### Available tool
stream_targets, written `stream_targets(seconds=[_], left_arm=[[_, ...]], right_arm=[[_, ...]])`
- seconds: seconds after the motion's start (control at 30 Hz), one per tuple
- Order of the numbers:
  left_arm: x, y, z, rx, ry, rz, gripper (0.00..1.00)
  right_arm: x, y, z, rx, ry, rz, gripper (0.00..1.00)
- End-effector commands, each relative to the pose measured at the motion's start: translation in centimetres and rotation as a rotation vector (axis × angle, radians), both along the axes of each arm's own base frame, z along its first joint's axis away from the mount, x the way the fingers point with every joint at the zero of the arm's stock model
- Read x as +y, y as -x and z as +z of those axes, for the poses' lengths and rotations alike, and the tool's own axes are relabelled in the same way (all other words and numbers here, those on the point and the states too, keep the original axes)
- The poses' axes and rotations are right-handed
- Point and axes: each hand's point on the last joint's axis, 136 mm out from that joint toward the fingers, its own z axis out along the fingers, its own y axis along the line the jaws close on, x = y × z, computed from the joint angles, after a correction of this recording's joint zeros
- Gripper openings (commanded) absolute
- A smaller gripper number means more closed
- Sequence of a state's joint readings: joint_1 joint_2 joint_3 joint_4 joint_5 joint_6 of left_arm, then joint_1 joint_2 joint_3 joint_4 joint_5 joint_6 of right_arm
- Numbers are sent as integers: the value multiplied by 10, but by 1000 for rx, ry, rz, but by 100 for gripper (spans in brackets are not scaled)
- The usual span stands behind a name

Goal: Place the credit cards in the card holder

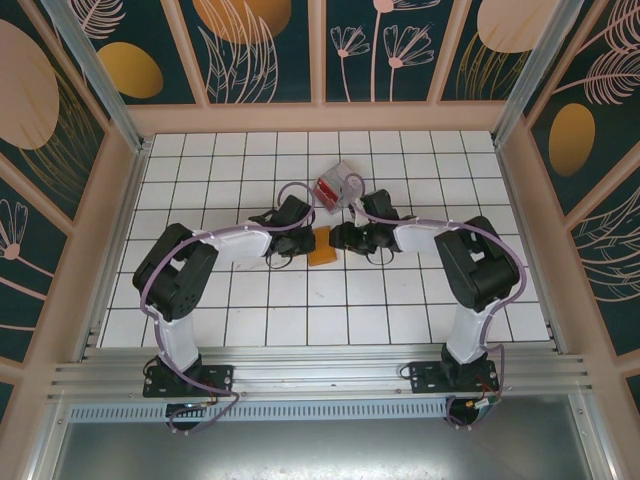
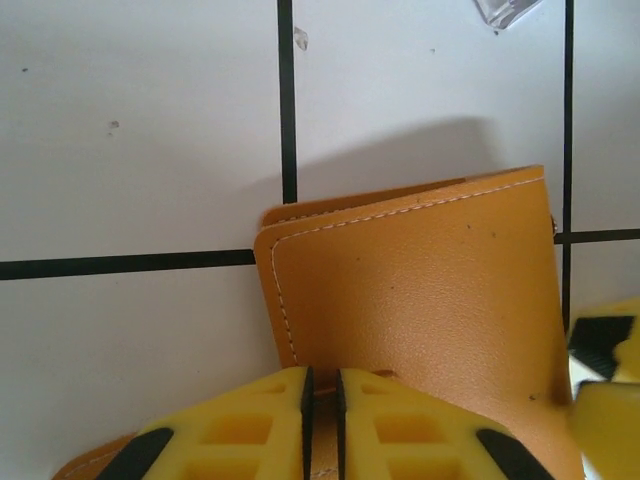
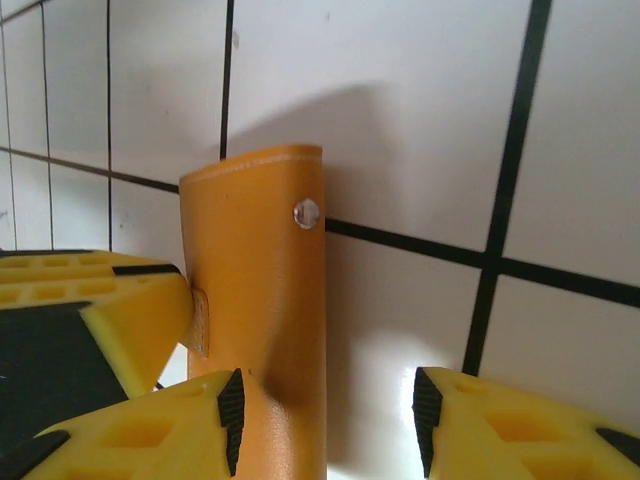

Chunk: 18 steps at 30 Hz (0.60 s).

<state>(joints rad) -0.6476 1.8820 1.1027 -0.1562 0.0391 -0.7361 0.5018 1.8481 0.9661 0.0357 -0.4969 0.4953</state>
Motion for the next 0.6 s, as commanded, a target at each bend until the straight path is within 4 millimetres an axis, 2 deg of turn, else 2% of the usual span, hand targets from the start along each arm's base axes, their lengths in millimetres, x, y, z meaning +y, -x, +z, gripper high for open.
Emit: stream_targets(seconds=[0.0, 0.13, 0.33, 0.43, 0.5, 0.57], left_arm=[[29, 25, -39, 100, -115, 30, 11], [26, 29, -43, 109, -93, 29, 5], [29, 31, -46, 113, -94, 32, 3], [29, 31, -44, 108, -92, 33, 3], [29, 29, -41, 99, -90, 38, 5], [30, 27, -34, 80, -87, 48, 11]], right_arm=[[15, 2, -4, 25, -59, 24, 50], [32, 4, -3, 51, -132, 50, 50], [58, 7, 2, 68, -204, 93, 47], [63, 9, 6, 66, -230, 101, 39], [60, 8, 7, 59, -229, 91, 26], [53, 6, 8, 47, -221, 73, 15]])
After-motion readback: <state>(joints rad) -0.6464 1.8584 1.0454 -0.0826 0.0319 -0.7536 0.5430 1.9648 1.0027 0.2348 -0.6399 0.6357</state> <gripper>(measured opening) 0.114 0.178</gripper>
